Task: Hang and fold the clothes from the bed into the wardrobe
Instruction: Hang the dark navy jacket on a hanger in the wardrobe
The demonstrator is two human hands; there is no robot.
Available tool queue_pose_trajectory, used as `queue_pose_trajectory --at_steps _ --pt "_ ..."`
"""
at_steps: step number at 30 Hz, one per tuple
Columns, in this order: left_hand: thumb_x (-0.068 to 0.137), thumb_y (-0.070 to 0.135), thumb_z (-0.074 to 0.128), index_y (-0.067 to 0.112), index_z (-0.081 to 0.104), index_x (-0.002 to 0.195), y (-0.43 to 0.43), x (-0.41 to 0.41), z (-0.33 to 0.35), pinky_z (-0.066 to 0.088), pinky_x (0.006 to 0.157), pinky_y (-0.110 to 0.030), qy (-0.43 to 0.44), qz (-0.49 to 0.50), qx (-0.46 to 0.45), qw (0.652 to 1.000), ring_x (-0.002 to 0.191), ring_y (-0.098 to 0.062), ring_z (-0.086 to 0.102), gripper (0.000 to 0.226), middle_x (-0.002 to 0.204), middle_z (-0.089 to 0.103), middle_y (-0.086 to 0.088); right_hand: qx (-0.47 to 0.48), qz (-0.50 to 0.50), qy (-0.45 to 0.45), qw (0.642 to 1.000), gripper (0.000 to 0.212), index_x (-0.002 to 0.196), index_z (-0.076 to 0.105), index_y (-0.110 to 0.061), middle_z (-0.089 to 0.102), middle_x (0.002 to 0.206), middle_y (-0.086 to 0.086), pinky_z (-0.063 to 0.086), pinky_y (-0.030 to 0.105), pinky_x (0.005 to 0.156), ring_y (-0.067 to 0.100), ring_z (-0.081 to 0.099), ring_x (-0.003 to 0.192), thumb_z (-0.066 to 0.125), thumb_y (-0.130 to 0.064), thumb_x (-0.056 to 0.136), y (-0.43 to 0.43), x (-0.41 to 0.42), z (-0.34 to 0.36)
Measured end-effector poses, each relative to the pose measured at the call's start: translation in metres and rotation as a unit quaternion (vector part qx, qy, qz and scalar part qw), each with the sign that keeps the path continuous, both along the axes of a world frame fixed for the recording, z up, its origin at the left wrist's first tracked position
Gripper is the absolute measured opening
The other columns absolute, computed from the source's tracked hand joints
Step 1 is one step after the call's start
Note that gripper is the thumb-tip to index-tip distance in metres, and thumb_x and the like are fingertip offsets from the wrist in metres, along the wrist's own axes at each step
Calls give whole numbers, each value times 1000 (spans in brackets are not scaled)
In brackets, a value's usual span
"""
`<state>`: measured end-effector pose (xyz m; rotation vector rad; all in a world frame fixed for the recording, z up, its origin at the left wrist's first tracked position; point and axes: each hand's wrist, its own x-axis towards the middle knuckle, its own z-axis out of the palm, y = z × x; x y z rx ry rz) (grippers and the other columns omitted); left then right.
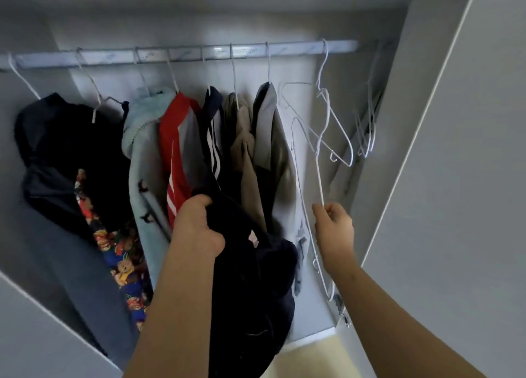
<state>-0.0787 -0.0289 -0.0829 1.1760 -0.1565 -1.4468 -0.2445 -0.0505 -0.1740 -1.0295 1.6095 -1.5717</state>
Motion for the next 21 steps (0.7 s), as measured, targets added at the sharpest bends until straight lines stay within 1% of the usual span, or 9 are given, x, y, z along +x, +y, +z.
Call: queue_pose_trajectory --at_steps 2,4,7,9,11,13,16,19,21 --pt "93 13 47 6 51 70 7 0 -11 41 48 -29 -10 -20 16 1000 61 -20 50 24 70 52 -9 -5 -13 -28 999 38 56 31 -23 28 60 6 23 31 54 17 25 57 55 -25 85 26 1 -18" --pt "92 13 47 5 54 74 9 -2 -20 43 52 -32 -12 -40 26 999 63 -22 52 21 73 54 -9 -2 -12 -69 998 43 52 29 -24 24 57 3 22 29 51 16 22 55 57 -26 85 46 -3 -31" --pt "92 13 49 3 56 81 12 -11 -35 48 63 -35 -24 -51 44 997 65 -22 51 17 75 53 -10 14 6 -110 994 29 65 40 -14 35 55 6 32 22 44 15 32 47 56 -9 89 59 -15 -35" --pt "92 12 48 3 54 77 13 -16 -45 49 70 -38 -32 -63 53 996 65 -23 51 18 75 53 -11 32 -4 -118 993 20 71 49 -12 41 55 1 32 23 47 12 36 44 58 -11 89 62 -22 -34" --pt "92 12 49 3 54 78 12 -19 -54 48 65 -39 -38 -81 65 994 66 -25 53 17 76 54 -12 59 -45 -86 994 20 71 56 -15 41 57 -2 32 24 53 11 38 50 59 -22 89 65 -30 -36" --pt "92 11 49 0 58 91 11 -21 -61 48 61 -38 -41 -75 66 994 68 -25 54 14 78 55 -13 54 -77 -67 993 26 69 59 -14 40 56 -4 32 24 57 11 38 55 55 -26 92 69 -39 -40" --pt "95 12 47 5 53 123 10 -26 -70 47 63 -36 -58 -27 50 997 67 -21 51 30 77 51 -9 36 -109 -96 989 39 56 51 -13 37 48 -6 27 26 54 12 33 51 53 -23 94 76 -51 -41" --pt "96 14 45 7 46 133 12 -35 -83 45 64 -32 -62 -9 47 997 67 -18 49 37 77 48 -4 29 -98 -162 981 51 45 36 -18 28 44 -6 19 23 45 8 23 39 55 -18 92 79 -58 -38" --pt "95 14 45 8 46 134 12 -39 -92 46 78 -32 -62 1 50 997 77 -22 54 39 84 53 -6 24 -60 -180 982 57 40 32 -22 26 41 -6 16 19 40 7 19 36 54 -9 90 81 -62 -35"
